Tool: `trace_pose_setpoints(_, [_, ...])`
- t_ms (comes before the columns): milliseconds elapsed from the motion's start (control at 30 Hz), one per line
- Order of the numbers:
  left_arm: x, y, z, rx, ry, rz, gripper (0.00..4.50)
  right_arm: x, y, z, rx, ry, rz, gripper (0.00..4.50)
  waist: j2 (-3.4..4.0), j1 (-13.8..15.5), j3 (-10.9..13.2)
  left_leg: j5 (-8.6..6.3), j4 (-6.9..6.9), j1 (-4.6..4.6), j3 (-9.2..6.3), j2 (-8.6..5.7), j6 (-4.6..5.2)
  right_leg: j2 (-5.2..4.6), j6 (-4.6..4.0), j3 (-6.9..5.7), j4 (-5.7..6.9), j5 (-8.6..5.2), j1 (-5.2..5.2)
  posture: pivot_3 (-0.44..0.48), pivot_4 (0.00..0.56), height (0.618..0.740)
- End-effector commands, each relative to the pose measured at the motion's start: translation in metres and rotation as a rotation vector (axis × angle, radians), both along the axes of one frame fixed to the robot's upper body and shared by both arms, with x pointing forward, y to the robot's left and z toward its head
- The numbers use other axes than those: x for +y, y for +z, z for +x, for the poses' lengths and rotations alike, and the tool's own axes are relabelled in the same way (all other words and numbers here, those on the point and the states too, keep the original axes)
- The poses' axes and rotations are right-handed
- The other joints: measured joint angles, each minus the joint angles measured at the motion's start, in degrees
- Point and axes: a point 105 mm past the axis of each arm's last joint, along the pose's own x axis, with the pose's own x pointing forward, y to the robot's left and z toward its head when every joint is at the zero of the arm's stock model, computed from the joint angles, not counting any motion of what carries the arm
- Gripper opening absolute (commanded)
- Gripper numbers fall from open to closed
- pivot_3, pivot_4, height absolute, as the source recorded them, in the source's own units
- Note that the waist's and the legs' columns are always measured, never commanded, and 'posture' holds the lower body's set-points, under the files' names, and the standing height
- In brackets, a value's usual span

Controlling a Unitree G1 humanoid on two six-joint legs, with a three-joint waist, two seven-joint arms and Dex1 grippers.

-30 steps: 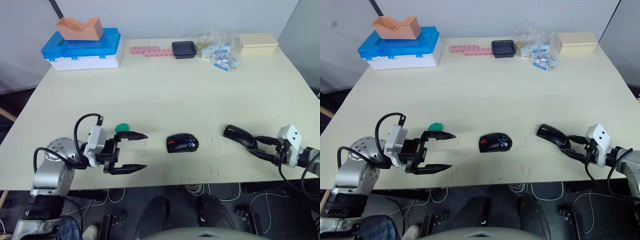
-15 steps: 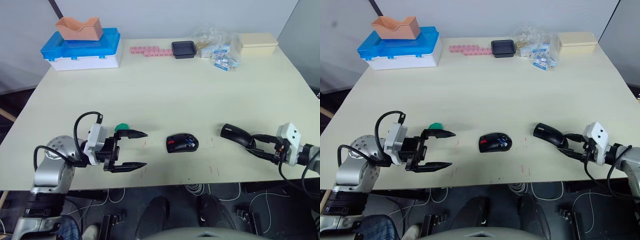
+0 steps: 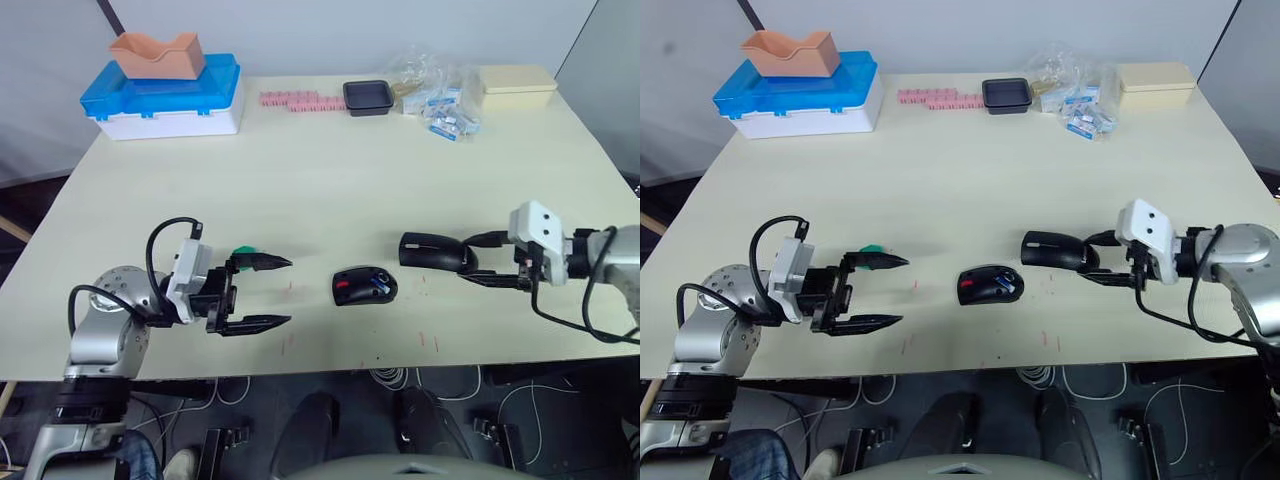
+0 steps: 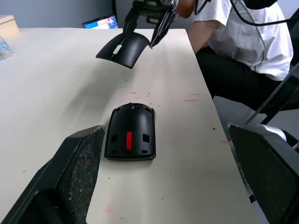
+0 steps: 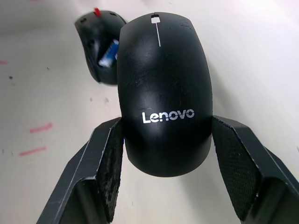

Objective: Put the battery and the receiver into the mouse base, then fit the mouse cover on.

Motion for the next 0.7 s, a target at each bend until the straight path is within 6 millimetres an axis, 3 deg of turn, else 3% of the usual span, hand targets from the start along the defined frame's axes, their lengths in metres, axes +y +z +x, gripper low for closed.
trace_pose_setpoints(33, [0.001, 0.006, 0.0, -0.035, -0.026, 0.012, 4.5, 0.019, 0.01, -0.003, -0.014, 0.081, -0.061, 2.41, -0.03, 0.01, 0.02, 0.0, 0.0, 0.0, -0.02, 0.0, 0.0, 0.0, 0.0, -0.02, 0.0, 0.0, 0.0, 0.0, 0.15, 0.74])
trace_pose_setpoints(333, [0.004, 0.006, 0.002, -0.037, -0.031, 0.019, 4.5, 0.07, 0.01, 0.003, 0.014, 0.187, -0.199, 2.41, -0.04, -0.11, 0.1, 0.0, 0.0, -0.1, -0.06, 0.0, 0.0, -0.02, -0.01, -0.07, -0.05, 0.01, -0.07, 0.0, 0.15, 0.74])
trace_pose_setpoints(700, [0.009, 0.005, 0.0, -0.038, -0.018, 0.037, 4.5, 0.101, 0.0, 0.009, 0.043, 0.174, -0.266, 2.41, -0.03, -0.09, 0.11, 0.0, -0.01, -0.16, -0.11, -0.02, -0.01, -0.04, -0.02, -0.12, -0.06, 0.02, -0.14, 0.0, 0.15, 0.74])
